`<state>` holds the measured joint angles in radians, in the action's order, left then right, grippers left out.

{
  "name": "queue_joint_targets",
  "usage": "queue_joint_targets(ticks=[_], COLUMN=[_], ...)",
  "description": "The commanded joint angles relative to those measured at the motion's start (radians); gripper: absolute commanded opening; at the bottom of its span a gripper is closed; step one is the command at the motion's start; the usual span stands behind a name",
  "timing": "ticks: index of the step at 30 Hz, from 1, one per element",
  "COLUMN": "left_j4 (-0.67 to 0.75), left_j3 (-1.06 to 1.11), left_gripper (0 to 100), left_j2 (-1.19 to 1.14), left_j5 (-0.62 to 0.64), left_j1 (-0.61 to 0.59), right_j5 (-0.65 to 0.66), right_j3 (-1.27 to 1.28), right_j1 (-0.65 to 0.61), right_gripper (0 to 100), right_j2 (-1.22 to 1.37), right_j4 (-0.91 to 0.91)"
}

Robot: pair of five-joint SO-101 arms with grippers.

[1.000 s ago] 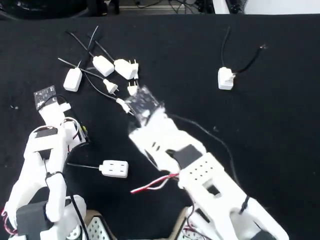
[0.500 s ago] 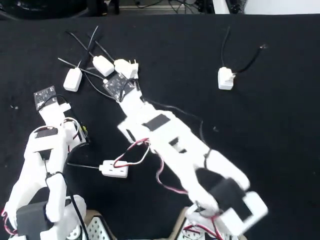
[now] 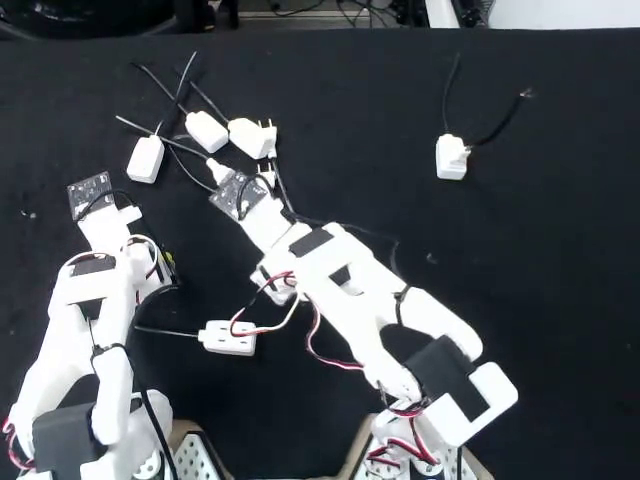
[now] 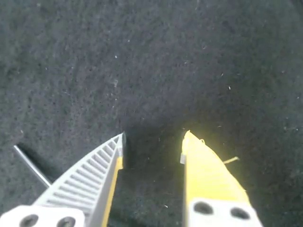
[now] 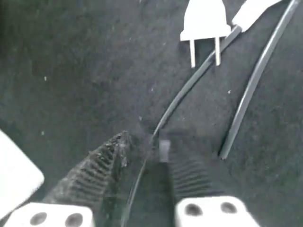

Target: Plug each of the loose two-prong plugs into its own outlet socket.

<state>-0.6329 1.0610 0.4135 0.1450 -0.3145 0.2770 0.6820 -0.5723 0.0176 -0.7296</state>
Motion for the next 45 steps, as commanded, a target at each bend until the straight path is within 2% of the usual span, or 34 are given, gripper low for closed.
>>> queue_joint_targets(ticks=[1,4,8,12,17,20,22,26,28,38,40,43,45], left_j4=[0.006,0.006,0.006,0.006,0.005,0.005,0.005,0.005,0.005,0.005,0.005,0.005,0.005], left_j3=[-0.007,-0.007,-0.007,-0.007,-0.007,0.004,0.008,0.008,0.008,0.004,0.004,0.004,0.004], left_gripper=[20,20,20,20,20,20,20,20,20,20,20,20,20], left_j2=[0.021,0.021,0.021,0.021,0.021,0.021,0.021,0.021,0.021,0.021,0.021,0.021,0.021], left_j5=[0.003,0.003,0.003,0.003,0.003,0.003,0.003,0.003,0.003,0.003,0.003,0.003,0.003], left_j1=[-0.010,-0.010,-0.010,-0.010,-0.010,-0.010,-0.010,-0.010,-0.010,-0.010,-0.010,-0.010,-0.010], right_j5=[0.018,0.018,0.018,0.018,0.018,0.018,0.020,0.075,0.100,0.109,0.109,0.109,0.110], right_j3=[-0.045,-0.042,-0.042,-0.047,-0.042,-0.042,-0.053,-0.096,-0.122,-0.242,-0.259,-0.271,-0.271], right_j1=[0.084,0.152,0.161,0.103,-0.009,-0.021,-0.020,-0.020,-0.020,0.014,0.032,0.058,0.071], right_gripper=[0.9,1.0,1.5,1.6,1.6,1.7,5.7,22.0,25.7,24.9,18.3,0.4,2.8], right_j2=[-0.024,-0.068,-0.120,-0.137,-0.137,-0.130,-0.105,-0.042,-0.012,0.145,0.182,0.229,0.225], right_j4=[-0.066,-0.110,-0.183,-0.227,-0.206,-0.172,-0.170,-0.172,-0.173,-0.172,-0.172,-0.181,-0.222])
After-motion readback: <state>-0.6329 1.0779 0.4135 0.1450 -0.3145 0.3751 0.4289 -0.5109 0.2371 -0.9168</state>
